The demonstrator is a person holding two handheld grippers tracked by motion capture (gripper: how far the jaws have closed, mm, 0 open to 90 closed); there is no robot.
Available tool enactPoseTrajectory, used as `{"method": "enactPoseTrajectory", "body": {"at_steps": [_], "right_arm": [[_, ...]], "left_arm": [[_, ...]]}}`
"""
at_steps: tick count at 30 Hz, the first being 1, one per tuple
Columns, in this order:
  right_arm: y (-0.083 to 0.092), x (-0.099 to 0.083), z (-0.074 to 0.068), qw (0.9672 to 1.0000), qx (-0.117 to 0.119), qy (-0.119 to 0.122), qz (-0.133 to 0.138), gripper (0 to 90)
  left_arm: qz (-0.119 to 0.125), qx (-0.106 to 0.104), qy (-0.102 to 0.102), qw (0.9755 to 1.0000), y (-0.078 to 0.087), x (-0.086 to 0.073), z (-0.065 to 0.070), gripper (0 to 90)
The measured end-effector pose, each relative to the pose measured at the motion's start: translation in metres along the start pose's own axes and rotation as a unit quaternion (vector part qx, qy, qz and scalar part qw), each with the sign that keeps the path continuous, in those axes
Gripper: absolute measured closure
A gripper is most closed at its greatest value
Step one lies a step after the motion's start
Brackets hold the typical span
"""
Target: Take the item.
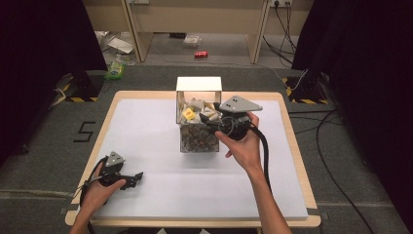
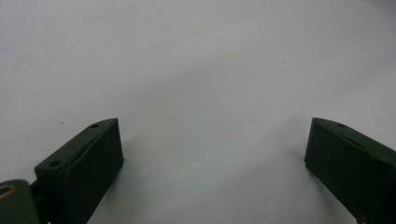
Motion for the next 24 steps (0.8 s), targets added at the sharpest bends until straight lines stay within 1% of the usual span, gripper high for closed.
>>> {"method": "enactPoseTrajectory", "body": {"at_steps": [1,3,12,13,17,24], "right_arm": [[0.000,0.000,0.000,1.0000,0.000,0.000,0.000,41.8],[-0.006,0.000,-0.001,1.0000,0.003,-0.001,-0.005,42.2],[-0.021,-0.003,-0.002,0.9997,0.005,-0.002,-0.022,42.9],[-0.026,-0.004,-0.004,0.9996,0.005,0.001,-0.028,43.2],[-0.031,-0.003,-0.006,0.9995,0.007,0.003,-0.032,43.2],[-0.041,-0.004,-0.005,0.9990,0.003,0.001,-0.045,44.0]], "left_arm": [[0.000,0.000,0.000,1.0000,0.000,0.000,0.000,3.4],[0.000,0.000,0.000,1.0000,0.000,0.000,0.000,3.4],[0.000,0.000,0.000,1.0000,0.000,0.000,0.000,3.4],[0.001,-0.001,0.001,1.0000,0.000,0.000,0.000,3.4],[0.000,0.000,0.000,1.0000,0.000,0.000,0.000,3.4],[0.000,-0.001,0.000,1.0000,0.000,0.000,0.000,3.4]]}}
Point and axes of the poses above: each handheld gripper's, and its own axes: y roughly backward along the jaws, x roughly out of its top, z roughly to its right, the point moved 8 cm from there along -y, roughly forward along the jaws, and after that the axes turned 9 degrees about -y, right-handed, at the moved point
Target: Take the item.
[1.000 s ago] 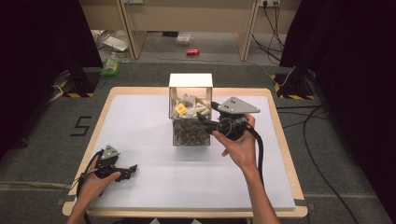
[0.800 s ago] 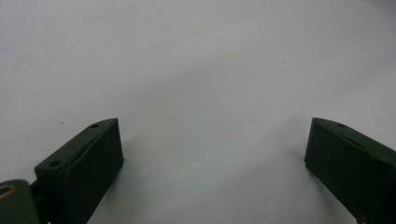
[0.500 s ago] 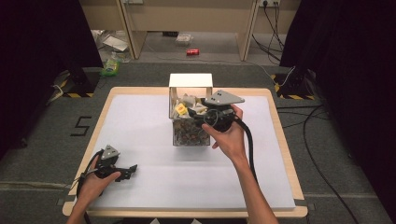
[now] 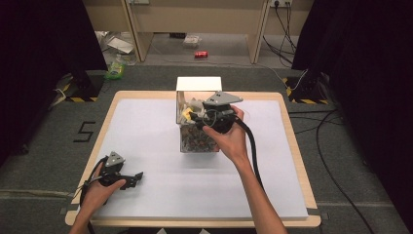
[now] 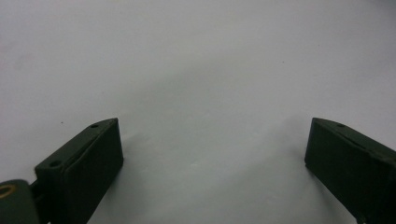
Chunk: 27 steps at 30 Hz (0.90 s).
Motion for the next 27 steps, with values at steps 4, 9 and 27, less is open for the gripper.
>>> {"method": "enactPoseTrajectory", "body": {"at_steps": [4,9,27], "right_arm": [[-0.0042,-0.0022,0.0034,0.9999,-0.004,-0.003,-0.009,45.3],[-0.0058,-0.0033,0.0041,0.9999,-0.006,-0.005,-0.013,47.6],[-0.0103,-0.0088,0.0057,0.9990,-0.020,-0.021,-0.034,53.1]], "left_arm": [[0.000,0.000,0.000,1.0000,0.0000,0.0000,0.0000,3.5],[0.000,0.000,0.000,1.0000,0.0000,0.0000,0.0000,3.4],[0.001,0.000,0.001,1.0000,-0.0001,0.0001,0.0001,3.4]]}}
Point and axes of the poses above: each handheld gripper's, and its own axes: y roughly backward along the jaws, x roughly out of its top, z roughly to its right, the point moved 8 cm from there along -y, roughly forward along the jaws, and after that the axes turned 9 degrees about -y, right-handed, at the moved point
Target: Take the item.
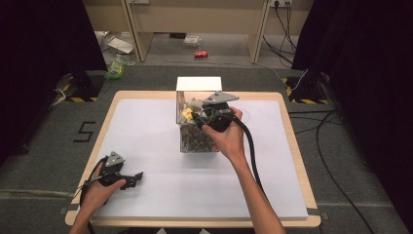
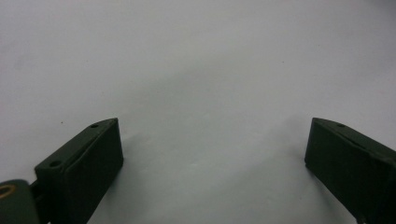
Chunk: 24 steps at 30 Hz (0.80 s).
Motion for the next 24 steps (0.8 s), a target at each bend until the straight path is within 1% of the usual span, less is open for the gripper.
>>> {"method": "enactPoseTrajectory", "body": {"at_steps": [5,11,14,15,16,17,20,21,24], "right_arm": [[-0.0016,-0.0010,0.0008,1.0000,-0.003,-0.005,-0.003,53.3],[-0.0025,-0.0025,0.0004,1.0000,-0.003,-0.004,-0.009,58.0],[-0.0030,-0.0030,-0.0008,1.0000,-0.001,-0.001,-0.009,62.7],[-0.0033,-0.0033,-0.0015,1.0000,-0.001,0.003,-0.009,66.7],[-0.0033,-0.0033,-0.0015,1.0000,-0.001,0.003,-0.009,66.7],[-0.0032,-0.0033,-0.0017,0.9999,-0.002,0.006,-0.009,68.7],[-0.0018,-0.0023,-0.0017,0.9999,-0.003,0.013,-0.002,77.7],[-0.0018,-0.0023,-0.0017,0.9999,-0.003,0.013,-0.002,77.7],[0.0002,-0.0014,-0.0025,0.9997,-0.002,0.022,0.002,82.4]], "left_arm": [[-0.001,0.000,-0.001,1.0000,0.0001,-0.0001,-0.0001,3.4],[-0.001,0.000,-0.001,1.0000,0.0001,-0.0001,-0.0001,3.4],[-0.001,0.000,-0.001,1.0000,0.0001,-0.0001,-0.0001,3.4],[0.000,0.000,0.000,1.0000,0.0000,0.0000,0.0000,3.4],[0.000,0.000,0.000,1.0000,0.0000,0.0000,0.0000,3.4],[-0.001,0.000,-0.001,1.0000,0.0001,-0.0001,-0.0001,3.4],[-0.001,0.000,-0.001,1.0000,0.0001,-0.0001,-0.0001,3.4],[-0.001,0.000,-0.001,1.0000,0.0001,-0.0001,-0.0001,3.4],[0.000,0.000,0.000,1.0000,0.0000,0.0000,0.0000,3.4]]}}
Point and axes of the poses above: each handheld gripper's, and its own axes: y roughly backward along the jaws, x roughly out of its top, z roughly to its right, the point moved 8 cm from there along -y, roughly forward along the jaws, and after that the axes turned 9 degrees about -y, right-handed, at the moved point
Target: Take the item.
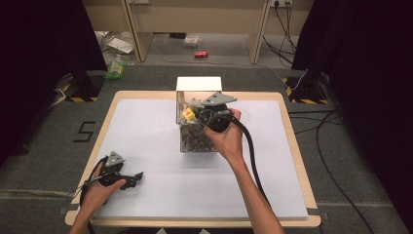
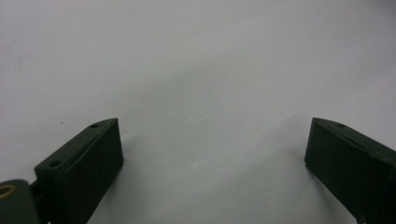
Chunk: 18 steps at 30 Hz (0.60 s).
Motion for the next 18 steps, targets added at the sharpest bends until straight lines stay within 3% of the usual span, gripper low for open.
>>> {"method": "enactPoseTrajectory", "body": {"at_steps": [4,18], "right_arm": [[0.002,0.002,0.001,0.9999,0.000,0.009,0.009,89.7],[0.013,0.013,0.003,0.9992,-0.008,0.025,0.030,90.0]], "left_arm": [[-0.001,0.000,-0.001,1.0000,0.000,0.000,0.000,3.4],[-0.001,0.000,-0.001,1.0000,0.000,0.000,0.000,3.4]]}}
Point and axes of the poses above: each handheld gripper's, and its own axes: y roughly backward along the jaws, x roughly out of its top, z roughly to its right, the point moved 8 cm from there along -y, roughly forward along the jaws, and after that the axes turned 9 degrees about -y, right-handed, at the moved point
